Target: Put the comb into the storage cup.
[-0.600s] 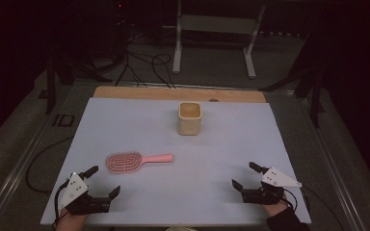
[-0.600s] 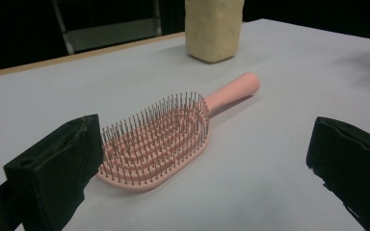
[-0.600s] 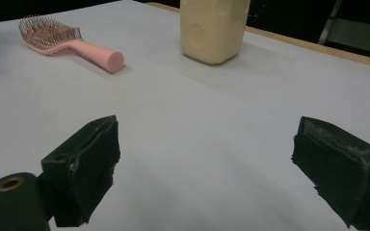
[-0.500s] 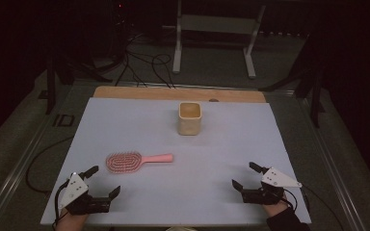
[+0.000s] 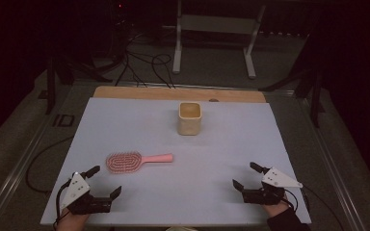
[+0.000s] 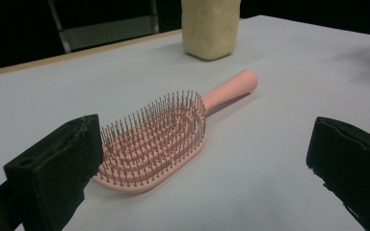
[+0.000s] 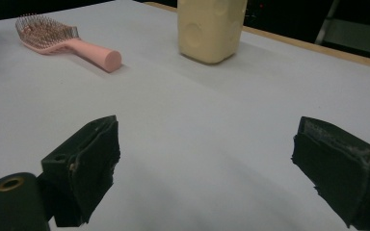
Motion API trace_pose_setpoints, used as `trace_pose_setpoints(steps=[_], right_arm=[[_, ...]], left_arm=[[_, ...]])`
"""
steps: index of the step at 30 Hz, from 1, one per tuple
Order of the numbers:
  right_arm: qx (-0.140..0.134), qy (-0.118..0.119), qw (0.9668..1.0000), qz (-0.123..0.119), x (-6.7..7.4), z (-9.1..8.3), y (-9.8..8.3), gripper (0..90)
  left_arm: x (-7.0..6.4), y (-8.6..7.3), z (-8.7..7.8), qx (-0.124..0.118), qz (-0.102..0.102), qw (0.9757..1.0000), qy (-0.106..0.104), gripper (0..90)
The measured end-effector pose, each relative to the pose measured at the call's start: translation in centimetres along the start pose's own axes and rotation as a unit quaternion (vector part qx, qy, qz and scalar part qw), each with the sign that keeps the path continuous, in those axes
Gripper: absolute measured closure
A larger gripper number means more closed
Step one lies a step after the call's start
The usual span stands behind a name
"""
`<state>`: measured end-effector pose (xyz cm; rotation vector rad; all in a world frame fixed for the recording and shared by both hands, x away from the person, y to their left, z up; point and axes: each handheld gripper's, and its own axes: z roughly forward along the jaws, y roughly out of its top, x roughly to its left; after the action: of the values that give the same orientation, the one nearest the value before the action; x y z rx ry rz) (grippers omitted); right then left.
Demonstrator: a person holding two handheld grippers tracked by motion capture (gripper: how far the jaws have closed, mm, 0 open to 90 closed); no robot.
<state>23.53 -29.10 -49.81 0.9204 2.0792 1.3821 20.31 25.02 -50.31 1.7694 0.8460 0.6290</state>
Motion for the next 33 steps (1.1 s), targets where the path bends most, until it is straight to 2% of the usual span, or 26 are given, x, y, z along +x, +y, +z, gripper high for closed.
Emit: trace_pose_setpoints(steps=[9, 12, 18, 23, 27, 29, 33], right_arm=[[0.003, 0.001, 1.0000, -0.003, 0.2, 0.1, 0.1, 9.2], [0.000, 0.002, 1.0000, -0.003, 0.2, 0.1, 0.1, 9.2], [-0.001, 0.004, 1.0000, -0.007, 0.4, 0.1, 0.2, 9.3], [-0.002, 0.003, 1.0000, -0.008, 0.4, 0.2, 0.2, 9.3], [-0.003, 0.004, 1.0000, -0.006, 0.5, 0.3, 0.3, 9.3], [-0.004, 0.003, 1.0000, -0.006, 0.5, 0.2, 0.3, 9.3], [-0.010, 0.000, 0.9999, -0.002, 0.5, 0.0, 0.3, 9.3]], left_arm=[[0.1, 0.0, -0.2, -0.006, -0.009, 0.9999, 0.005, 0.2], [-0.1, 0.4, -0.3, -0.014, -0.020, 0.9997, 0.005, 0.2], [-0.7, 0.9, -0.2, -0.011, -0.009, 0.9999, 0.000, 0.2], [-0.9, 1.3, -0.2, -0.007, -0.014, 0.9999, -0.003, 0.2], [-1.1, 1.8, -0.2, -0.003, -0.006, 1.0000, -0.007, 0.1], [-1.3, 2.5, -0.1, -0.001, 0.000, 0.9999, -0.013, 0.2], [-1.1, 3.3, -0.1, -0.002, -0.001, 0.9999, -0.016, 0.2]])
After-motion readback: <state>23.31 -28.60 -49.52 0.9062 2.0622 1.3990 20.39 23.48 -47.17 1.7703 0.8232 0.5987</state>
